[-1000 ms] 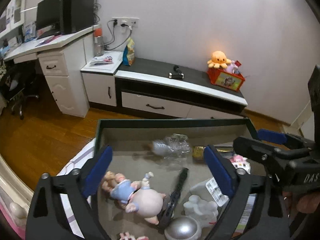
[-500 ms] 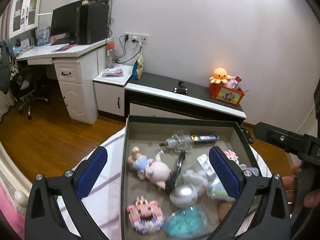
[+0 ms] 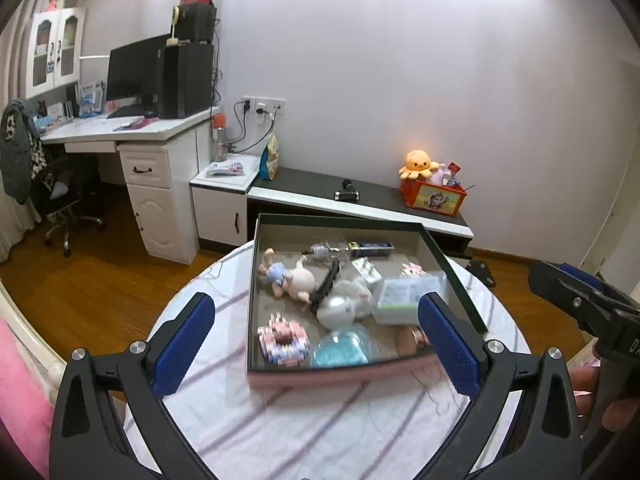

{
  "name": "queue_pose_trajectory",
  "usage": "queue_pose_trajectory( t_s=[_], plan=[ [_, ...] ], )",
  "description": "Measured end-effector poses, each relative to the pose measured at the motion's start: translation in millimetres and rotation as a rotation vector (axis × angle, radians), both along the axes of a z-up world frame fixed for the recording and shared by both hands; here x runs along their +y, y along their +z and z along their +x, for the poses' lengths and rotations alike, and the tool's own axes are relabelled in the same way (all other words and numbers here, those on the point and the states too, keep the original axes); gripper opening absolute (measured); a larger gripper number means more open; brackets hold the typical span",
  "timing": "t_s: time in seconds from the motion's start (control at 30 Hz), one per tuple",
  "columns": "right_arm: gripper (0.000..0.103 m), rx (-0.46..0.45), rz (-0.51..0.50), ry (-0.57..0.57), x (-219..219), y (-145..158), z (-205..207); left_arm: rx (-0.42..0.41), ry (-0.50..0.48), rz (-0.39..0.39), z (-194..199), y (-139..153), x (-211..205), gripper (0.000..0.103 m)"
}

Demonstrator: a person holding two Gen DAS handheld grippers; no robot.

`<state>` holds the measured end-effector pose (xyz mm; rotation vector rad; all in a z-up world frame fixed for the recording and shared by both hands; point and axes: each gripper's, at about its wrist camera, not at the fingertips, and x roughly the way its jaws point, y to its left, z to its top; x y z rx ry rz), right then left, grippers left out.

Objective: Organize rigid objects

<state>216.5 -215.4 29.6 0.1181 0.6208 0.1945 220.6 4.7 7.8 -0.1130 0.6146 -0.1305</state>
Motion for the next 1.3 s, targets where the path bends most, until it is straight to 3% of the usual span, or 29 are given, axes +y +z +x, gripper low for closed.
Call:
queue_pose_trajectory(
  t_s=[0.23, 0.67, 1.07, 1.3],
  plan=[
    [0.103, -0.080, -0.059, -0.021, 4.5, 4.1, -52.5, -0.031, 0.007, 0.034, -55.9, 6.8, -7.2, 0.103],
    [0.103, -0.147, -0.057, -0.012, 12.6, 1.8, -135.8, -0.067, 0.038, 0.036, -138.0, -0.5, -7.9, 0.103],
    [0.103, -0.199, -0.074, -0.047, 8.8, -0.3, -196.6, -0.126, 0.042, 0.042, -195.4, 0.4, -16.2, 0.103],
    [0.103, -0.230, -0.063, -0.063, 3.0, 3.2, -211.4, -0.158, 0.035, 0.054, -211.9, 4.5, -22.4, 0.103]
  ],
)
